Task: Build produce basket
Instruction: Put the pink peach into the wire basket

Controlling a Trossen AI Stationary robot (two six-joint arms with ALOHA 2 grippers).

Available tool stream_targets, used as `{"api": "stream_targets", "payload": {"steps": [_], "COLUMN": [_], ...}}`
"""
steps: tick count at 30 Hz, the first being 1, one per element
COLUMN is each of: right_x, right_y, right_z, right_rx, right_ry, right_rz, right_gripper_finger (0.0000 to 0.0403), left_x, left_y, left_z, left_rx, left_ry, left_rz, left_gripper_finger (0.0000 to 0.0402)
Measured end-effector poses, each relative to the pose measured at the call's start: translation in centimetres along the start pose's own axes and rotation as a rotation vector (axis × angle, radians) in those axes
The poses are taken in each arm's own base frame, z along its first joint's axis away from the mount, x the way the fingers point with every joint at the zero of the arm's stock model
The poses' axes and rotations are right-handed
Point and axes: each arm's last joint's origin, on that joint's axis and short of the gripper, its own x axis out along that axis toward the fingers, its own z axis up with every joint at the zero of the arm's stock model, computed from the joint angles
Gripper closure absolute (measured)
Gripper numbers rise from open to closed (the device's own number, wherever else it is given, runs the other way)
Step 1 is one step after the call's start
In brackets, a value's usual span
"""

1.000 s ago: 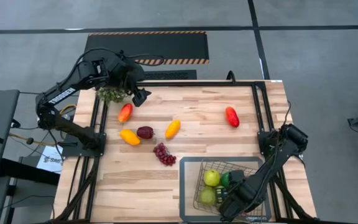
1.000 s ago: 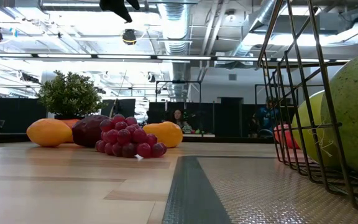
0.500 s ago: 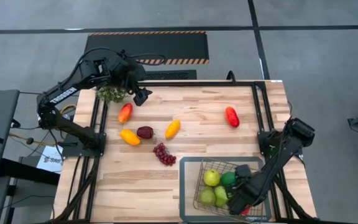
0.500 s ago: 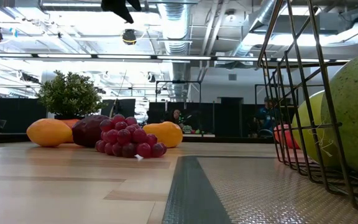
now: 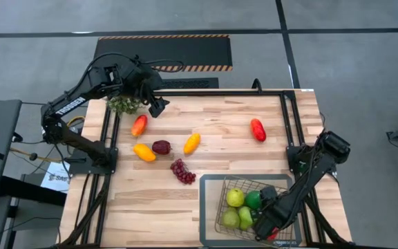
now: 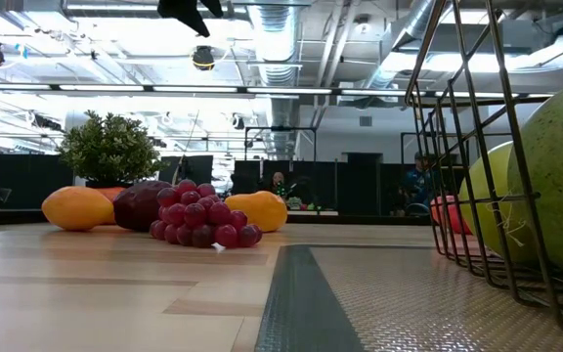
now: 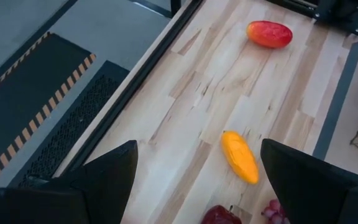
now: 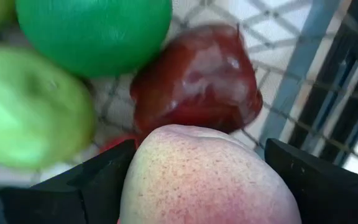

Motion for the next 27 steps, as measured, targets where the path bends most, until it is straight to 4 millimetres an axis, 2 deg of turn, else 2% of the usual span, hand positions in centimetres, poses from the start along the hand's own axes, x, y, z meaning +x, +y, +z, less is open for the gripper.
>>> {"api": "stream_targets", "payload": {"steps": [10, 15, 21, 27], "right_x": [-0.2, -0.9, -1.8, -1.8], "right_y": [0.6, 0.8, 0.9, 0.6], "right_z": [0.0, -0.1, -0.3, -0.1], "right_rx": [-0.061, -0.103, -0.104, -0.095], "right_ry": [0.042, 0.049, 0.057, 0.022], "right_rz": [0.035, 0.052, 0.066, 0.048], "right_gripper_finger": [0.0017, 0.0017, 0.0017, 0.0017], "left_x": [0.0, 0.0, 0.0, 0.0], "left_y": [0.0, 0.0, 0.0, 0.0], "left_z": [0.0, 0.0, 0.0, 0.0], "left_rx": [0.0, 0.0, 0.007, 0.007], "left_ry": [0.0, 0.0, 0.0, 0.0], "left_rz": [0.002, 0.002, 0.002, 0.002], "left_gripper_finger": [0.0074, 0.0074, 0.0074, 0.0074]}}
